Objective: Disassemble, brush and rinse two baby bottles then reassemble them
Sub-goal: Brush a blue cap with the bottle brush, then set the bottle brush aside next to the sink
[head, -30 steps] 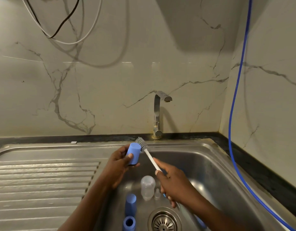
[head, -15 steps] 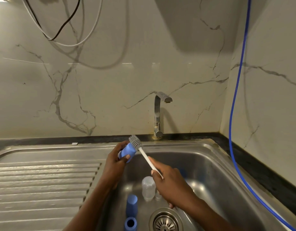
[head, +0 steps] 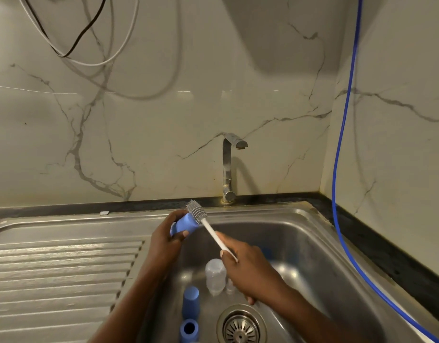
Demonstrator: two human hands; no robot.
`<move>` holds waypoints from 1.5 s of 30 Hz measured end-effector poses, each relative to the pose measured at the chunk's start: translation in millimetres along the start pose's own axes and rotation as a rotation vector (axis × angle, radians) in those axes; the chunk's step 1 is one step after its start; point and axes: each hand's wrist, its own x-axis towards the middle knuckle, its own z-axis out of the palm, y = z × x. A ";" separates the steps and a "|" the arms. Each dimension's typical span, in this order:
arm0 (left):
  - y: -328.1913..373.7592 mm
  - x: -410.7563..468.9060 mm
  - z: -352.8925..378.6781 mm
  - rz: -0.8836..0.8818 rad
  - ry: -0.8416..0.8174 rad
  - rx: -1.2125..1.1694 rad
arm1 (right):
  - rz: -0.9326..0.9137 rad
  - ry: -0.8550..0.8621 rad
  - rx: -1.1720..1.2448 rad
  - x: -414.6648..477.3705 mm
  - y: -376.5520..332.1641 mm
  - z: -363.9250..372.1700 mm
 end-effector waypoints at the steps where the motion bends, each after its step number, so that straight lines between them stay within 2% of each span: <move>1: 0.4 0.0 0.4 0.016 -0.012 0.021 | 0.016 -0.017 0.045 1.2 3.0 -2.5; 5: -6.1 0.5 -2.1 -0.028 -0.047 -0.094 | 0.161 -0.123 0.358 -1.9 13.6 -17.2; 8: -8.1 -0.8 0.6 -0.120 -0.087 -0.236 | 0.236 -0.082 0.334 -1.7 27.4 -31.8; 12: -0.5 -1.4 10.2 -0.131 -0.162 -0.253 | 0.310 0.047 0.267 4.3 48.9 -52.0; 16: 13.4 -4.5 27.3 -0.168 -0.291 -0.263 | 0.384 0.078 0.317 -1.6 58.7 -67.4; 21: 20.6 -14.5 64.3 -0.065 -0.423 0.070 | 0.463 0.113 0.215 -4.4 72.4 -73.5; 28: 39.7 -19.8 137.1 0.142 -0.649 0.389 | 0.494 0.166 0.155 -1.4 79.6 -72.2; 30: 38.2 -18.1 157.5 0.150 -0.708 0.476 | 0.503 0.169 0.148 -1.5 82.1 -71.4; 38: 11.9 -29.0 204.0 0.095 -0.838 0.651 | 0.530 0.177 0.119 2.0 88.9 -71.7; 45: 6.3 -33.8 220.3 0.092 -0.870 0.673 | 0.508 0.171 0.098 3.0 90.8 -71.4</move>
